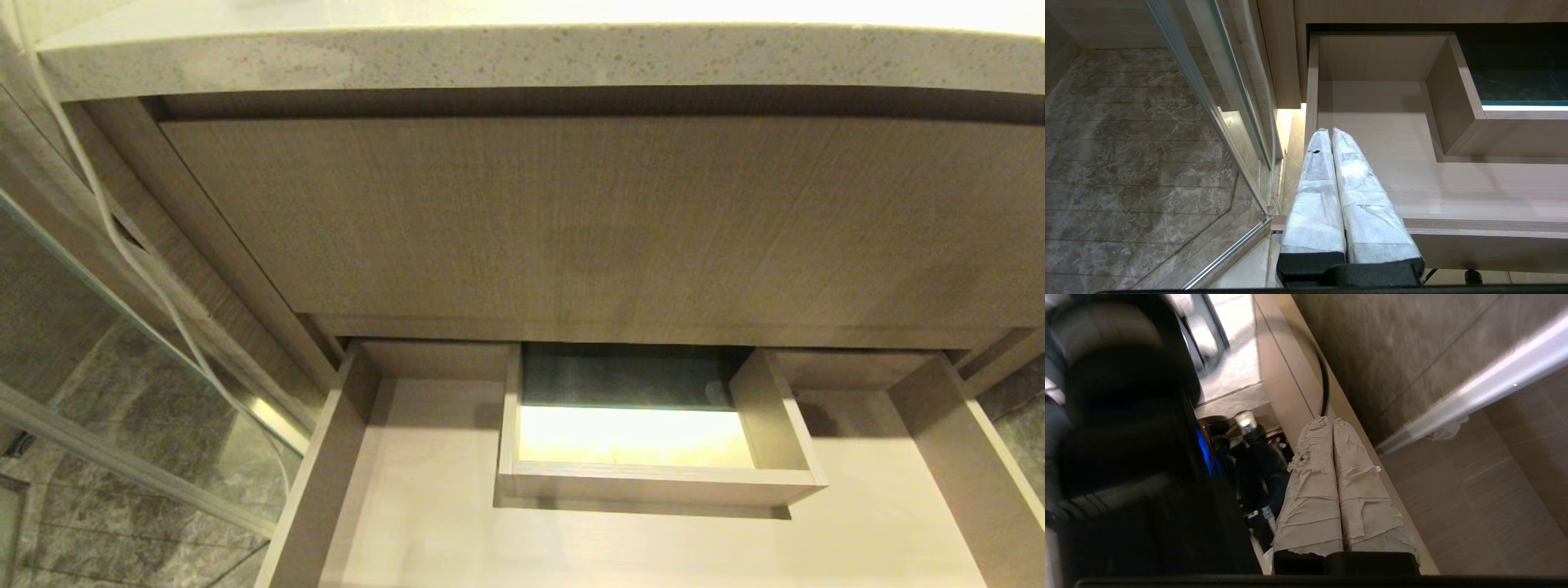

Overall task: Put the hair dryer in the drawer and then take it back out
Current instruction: Close the drawer

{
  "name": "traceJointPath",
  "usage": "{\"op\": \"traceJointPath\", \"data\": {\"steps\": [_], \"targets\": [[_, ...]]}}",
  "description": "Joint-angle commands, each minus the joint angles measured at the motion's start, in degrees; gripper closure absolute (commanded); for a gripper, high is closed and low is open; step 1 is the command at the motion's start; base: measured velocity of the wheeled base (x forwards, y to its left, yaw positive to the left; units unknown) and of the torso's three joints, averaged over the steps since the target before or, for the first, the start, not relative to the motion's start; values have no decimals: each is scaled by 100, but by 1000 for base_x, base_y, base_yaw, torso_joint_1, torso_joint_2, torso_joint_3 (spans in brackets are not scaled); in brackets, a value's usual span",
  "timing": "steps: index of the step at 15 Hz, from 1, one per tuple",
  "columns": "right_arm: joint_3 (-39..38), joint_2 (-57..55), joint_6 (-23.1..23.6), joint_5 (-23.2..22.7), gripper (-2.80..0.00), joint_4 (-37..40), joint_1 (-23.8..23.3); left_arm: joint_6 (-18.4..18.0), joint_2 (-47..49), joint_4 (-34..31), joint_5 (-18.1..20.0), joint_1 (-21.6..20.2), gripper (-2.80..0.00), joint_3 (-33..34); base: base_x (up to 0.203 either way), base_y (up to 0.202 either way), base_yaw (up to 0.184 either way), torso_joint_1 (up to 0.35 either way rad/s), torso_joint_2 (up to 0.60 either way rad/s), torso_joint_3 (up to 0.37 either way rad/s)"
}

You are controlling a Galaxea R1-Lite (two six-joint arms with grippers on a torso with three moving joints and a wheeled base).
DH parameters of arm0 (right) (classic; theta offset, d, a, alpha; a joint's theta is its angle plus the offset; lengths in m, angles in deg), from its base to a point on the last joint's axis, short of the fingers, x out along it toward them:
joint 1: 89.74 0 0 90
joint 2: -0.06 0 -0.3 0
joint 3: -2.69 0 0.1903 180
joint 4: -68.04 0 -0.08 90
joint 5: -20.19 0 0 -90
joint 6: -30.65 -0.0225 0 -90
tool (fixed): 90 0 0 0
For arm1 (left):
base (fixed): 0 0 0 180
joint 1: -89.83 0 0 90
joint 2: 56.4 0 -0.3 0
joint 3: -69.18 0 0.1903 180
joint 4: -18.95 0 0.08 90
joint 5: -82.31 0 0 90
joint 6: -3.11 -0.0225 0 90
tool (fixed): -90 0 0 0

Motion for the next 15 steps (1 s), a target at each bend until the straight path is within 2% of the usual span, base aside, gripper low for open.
{"op": "traceJointPath", "data": {"steps": [1,3,6,9,13,15], "targets": [[226,-1300,6,-5,0,-560,-194,0,0,-1,0,0,0,0,0,0,0,0,0,0],[652,-1842,64,4,0,-864,-407,0,0,-1,0,0,0,0,0,0,0,0,0,0],[1130,-2283,230,5,0,-860,-743,0,0,-1,0,0,0,0,0,0,0,0,0,0],[1107,-2401,767,109,0,-769,-1107,0,0,-1,0,0,0,0,0,0,0,0,0,0],[1153,-2738,910,59,0,-853,-1272,0,0,-1,0,0,0,0,0,0,0,0,0,0],[1130,-2896,1128,57,0,-867,-1309,0,0,-1,0,0,0,0,0,0,0,0,0,0]]}}
